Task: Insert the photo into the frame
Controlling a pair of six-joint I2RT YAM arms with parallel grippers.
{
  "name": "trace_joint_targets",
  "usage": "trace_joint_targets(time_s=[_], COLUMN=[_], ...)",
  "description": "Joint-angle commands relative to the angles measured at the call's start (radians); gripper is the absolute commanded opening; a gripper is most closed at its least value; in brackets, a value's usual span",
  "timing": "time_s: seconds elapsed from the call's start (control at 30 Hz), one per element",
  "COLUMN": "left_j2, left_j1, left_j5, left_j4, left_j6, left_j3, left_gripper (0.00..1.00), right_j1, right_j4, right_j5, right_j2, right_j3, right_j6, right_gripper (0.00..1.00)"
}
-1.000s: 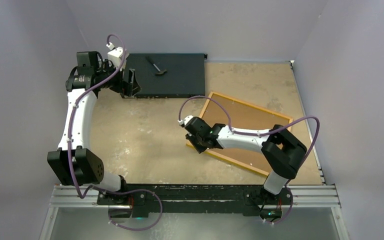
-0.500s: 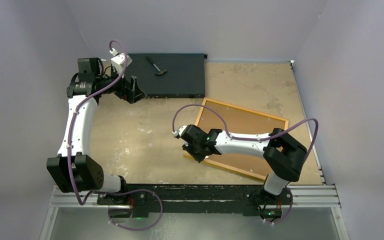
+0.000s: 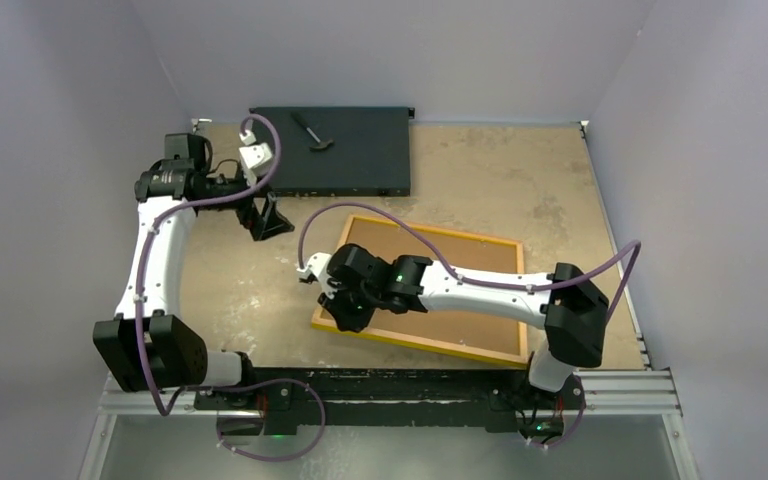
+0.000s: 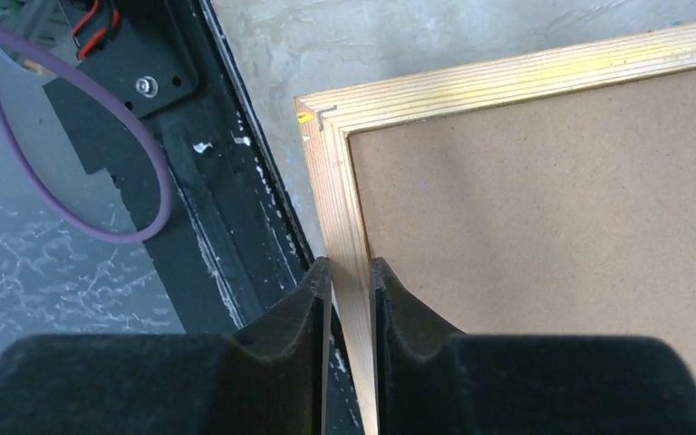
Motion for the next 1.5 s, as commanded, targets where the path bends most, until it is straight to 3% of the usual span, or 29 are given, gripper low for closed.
trace_joint_targets(time_s=[0.0,0.13,0.53,0.63,0.7,0.83,1.03,1.47], left_j2=[-0.063,-0.080,-0.268,-0.308,-0.315,-0.283,-0.246,-0.286], left_j1=[0.005,0.006,0.003,0.005,0.004,0.005,0.005,0.003], left_j5=[0.071,0.042,0.041,0.019,0.005,-0.001,0.017,-0.013], left_j4=[-0.270,-0.446,-0.438,-0.351,-0.303,-0.232,-0.228,-0.160], left_j6=[0.435,0.695,1.079,1.061,1.066,1.028,1.056,1.034], left_j3=[0.018,0.001,-0.295,-0.357,-0.397,-0.423,-0.422,-0.448], left_gripper=[1.00,1.00,1.00,1.00,1.00,1.00,1.00,1.00], right_j1=[-0.007,-0.011,-0.148,-0.149,-0.147,-0.130,-0.087,-0.010], right_j4=[-0.008,0.002,-0.008,0.003,-0.001,0.023,0.073,0.052], right_j5=[-0.032,0.020,-0.032,-0.008,0.008,0.016,-0.030,0.042], right_j2=[-0.062,-0.078,-0.082,-0.098,-0.099,-0.159,-0.215,-0.098], right_j3=[0.132,0.213,0.275,0.182,0.116,-0.098,-0.315,-0.308], right_j6=[-0.017,-0.040,-0.062,-0.073,-0.083,-0.037,0.028,0.027], right_gripper=[0.00,0.00,0.00,0.01,0.32,0.53,0.57,0.51])
